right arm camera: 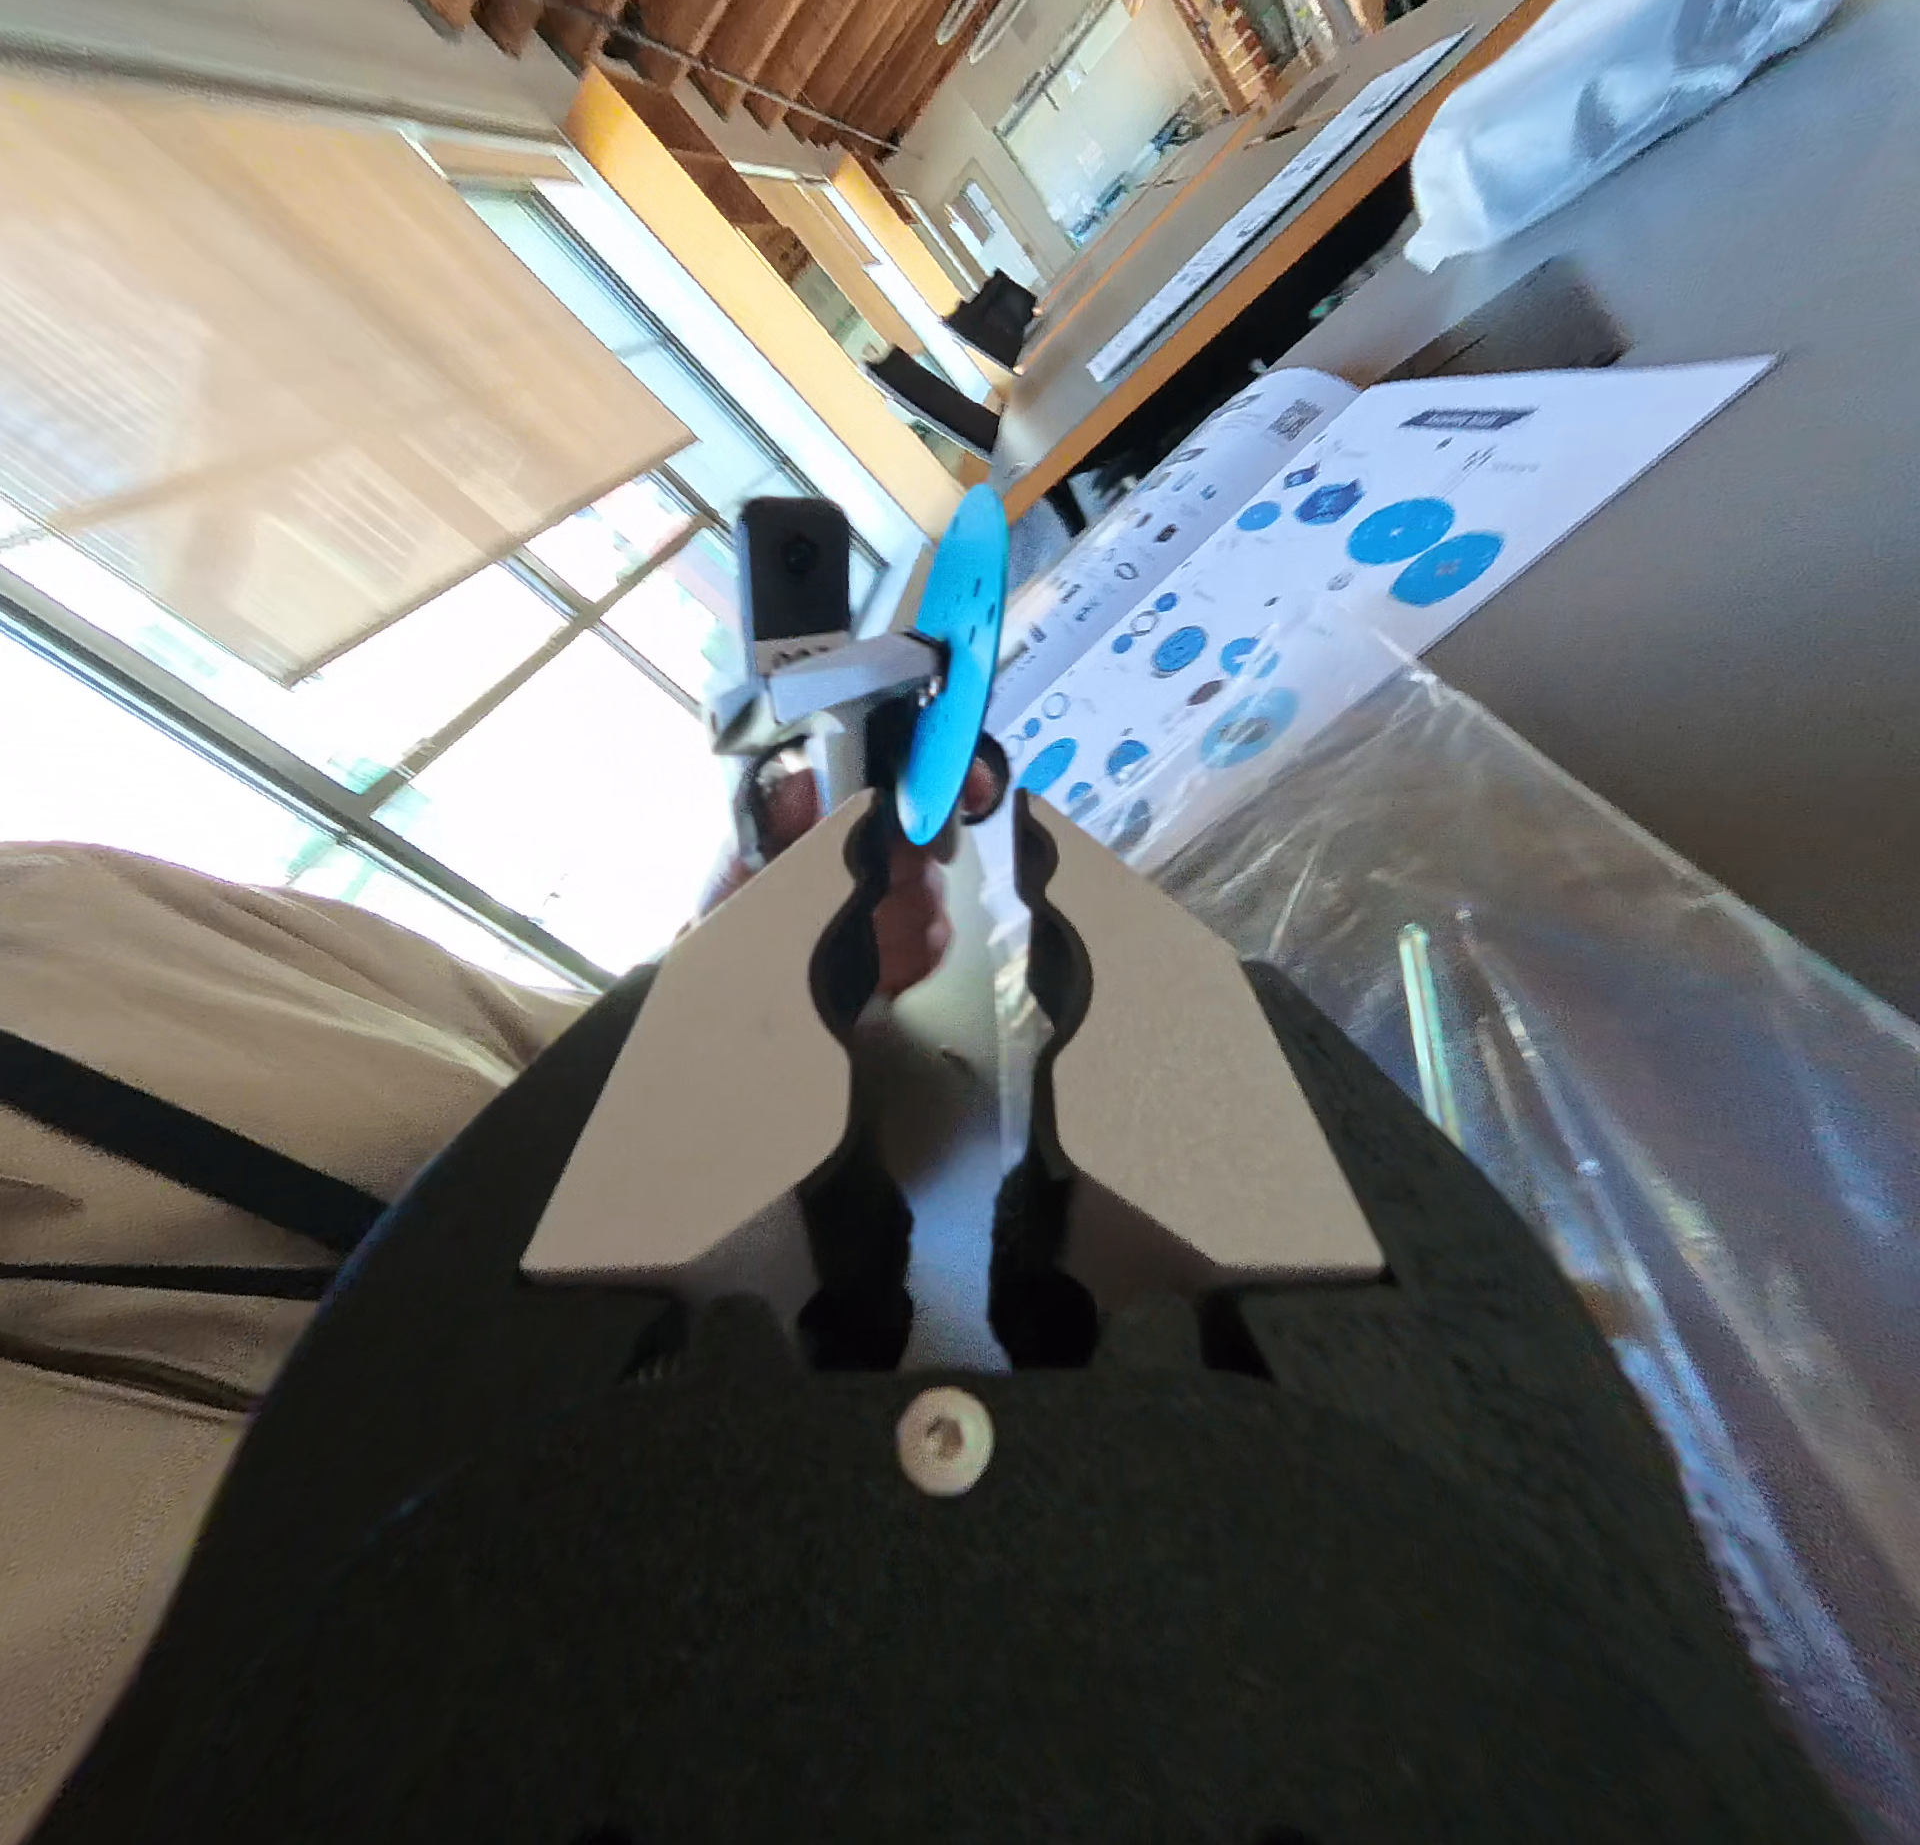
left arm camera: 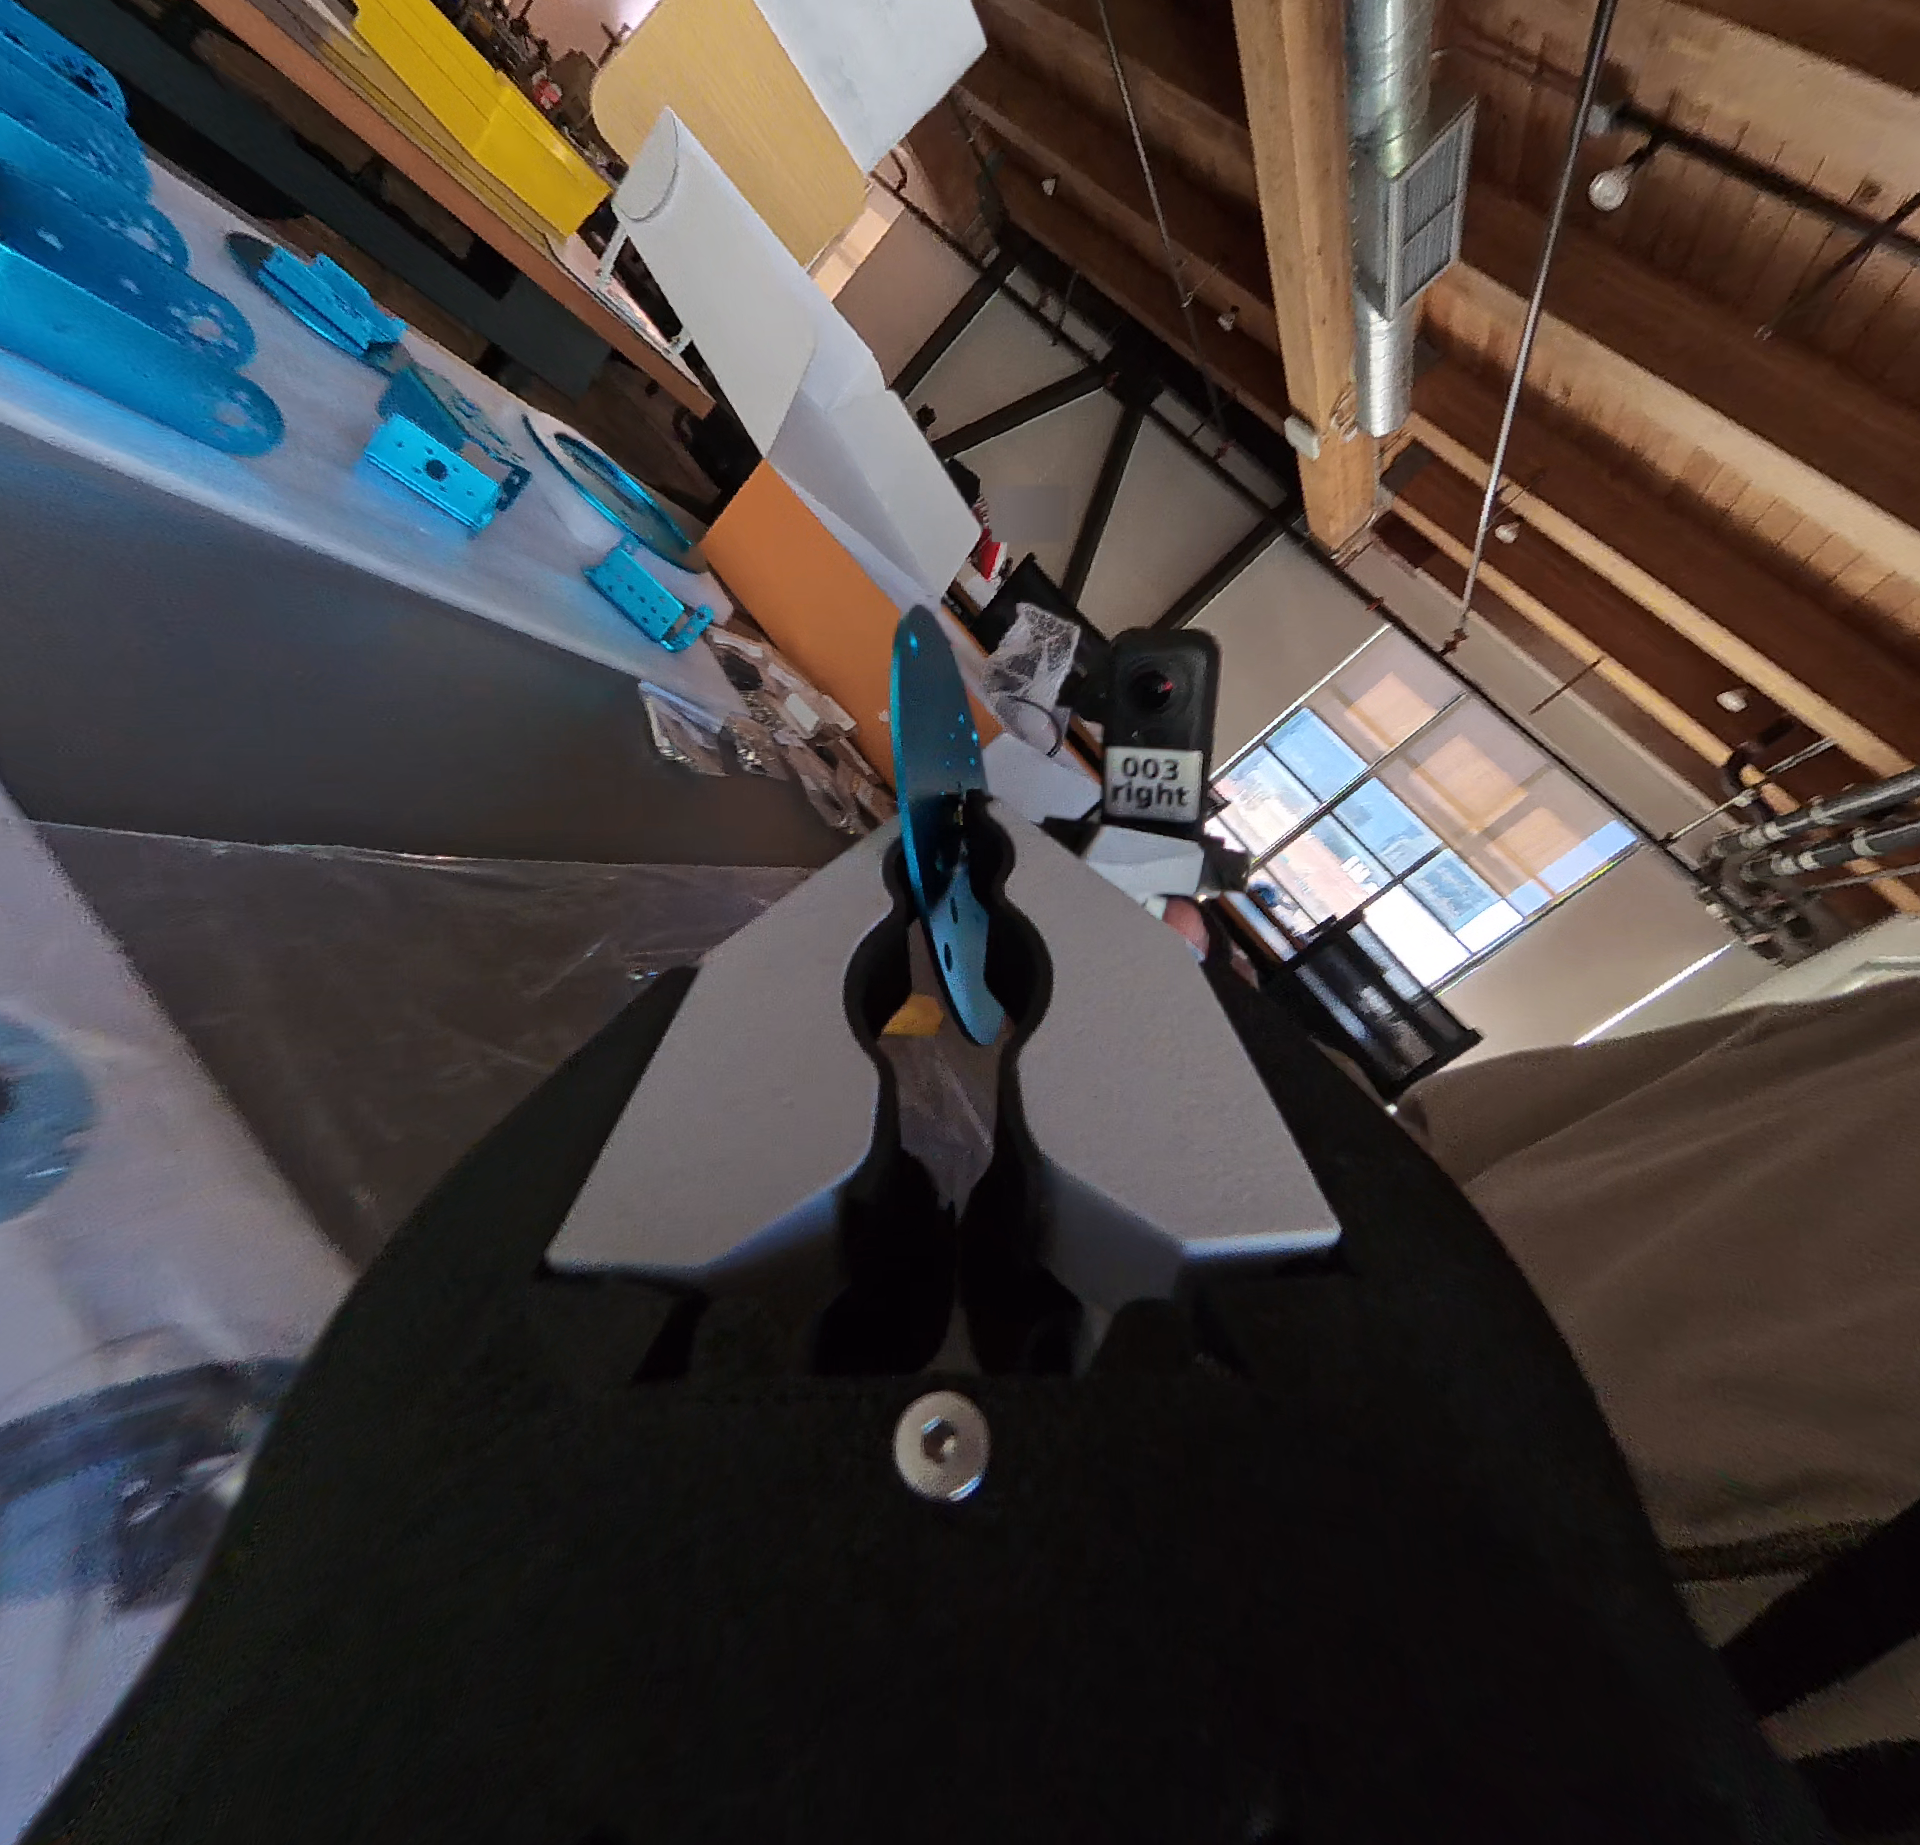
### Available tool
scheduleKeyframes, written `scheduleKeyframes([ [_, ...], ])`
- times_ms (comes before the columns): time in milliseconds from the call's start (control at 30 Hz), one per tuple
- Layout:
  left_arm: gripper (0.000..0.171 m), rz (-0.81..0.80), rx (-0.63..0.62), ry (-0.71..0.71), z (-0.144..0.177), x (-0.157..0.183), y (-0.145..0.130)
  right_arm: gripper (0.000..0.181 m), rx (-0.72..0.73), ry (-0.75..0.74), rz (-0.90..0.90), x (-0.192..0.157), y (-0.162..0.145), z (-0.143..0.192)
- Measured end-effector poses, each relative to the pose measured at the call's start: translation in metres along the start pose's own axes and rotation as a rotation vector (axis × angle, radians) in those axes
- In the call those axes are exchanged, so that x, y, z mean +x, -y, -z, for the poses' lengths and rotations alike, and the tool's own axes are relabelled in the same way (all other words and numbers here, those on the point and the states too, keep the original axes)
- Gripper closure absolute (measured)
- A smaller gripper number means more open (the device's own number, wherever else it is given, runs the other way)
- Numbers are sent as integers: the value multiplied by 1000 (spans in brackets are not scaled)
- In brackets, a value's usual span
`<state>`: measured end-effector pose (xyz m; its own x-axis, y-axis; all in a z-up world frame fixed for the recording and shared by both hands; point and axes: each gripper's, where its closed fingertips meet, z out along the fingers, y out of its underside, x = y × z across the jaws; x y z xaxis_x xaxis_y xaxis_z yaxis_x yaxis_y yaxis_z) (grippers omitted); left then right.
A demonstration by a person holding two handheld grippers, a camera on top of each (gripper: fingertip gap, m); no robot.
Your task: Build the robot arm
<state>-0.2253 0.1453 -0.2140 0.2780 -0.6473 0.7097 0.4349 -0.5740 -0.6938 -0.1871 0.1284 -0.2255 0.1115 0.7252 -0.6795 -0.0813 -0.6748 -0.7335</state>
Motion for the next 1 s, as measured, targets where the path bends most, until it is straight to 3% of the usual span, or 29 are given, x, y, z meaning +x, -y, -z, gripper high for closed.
scheduleKeyframes([
  [167,165,-132,-56,91,44,-7,6,163,-118,-75,210,-2,-6,-11],
  [267,165,-85,-53,25,58,5,2,155,-171,42,156,-23,-16,-39],
  [400,165,4,-36,-61,62,17,-5,159,-218,167,52,-42,-28,-70],
  [633,164,69,-13,-168,64,41,-1,179,-79,384,-144,-64,-16,-74],
  [800,163,74,-35,-134,62,35,0,181,-36,298,-162,-55,-16,-74],
  [900,149,113,-26,-173,61,38,1,181,-3,262,-208,-50,-14,-74],
  [1000,147,88,-26,-179,61,39,0,181,17,252,-217,-49,-15,-72],
])
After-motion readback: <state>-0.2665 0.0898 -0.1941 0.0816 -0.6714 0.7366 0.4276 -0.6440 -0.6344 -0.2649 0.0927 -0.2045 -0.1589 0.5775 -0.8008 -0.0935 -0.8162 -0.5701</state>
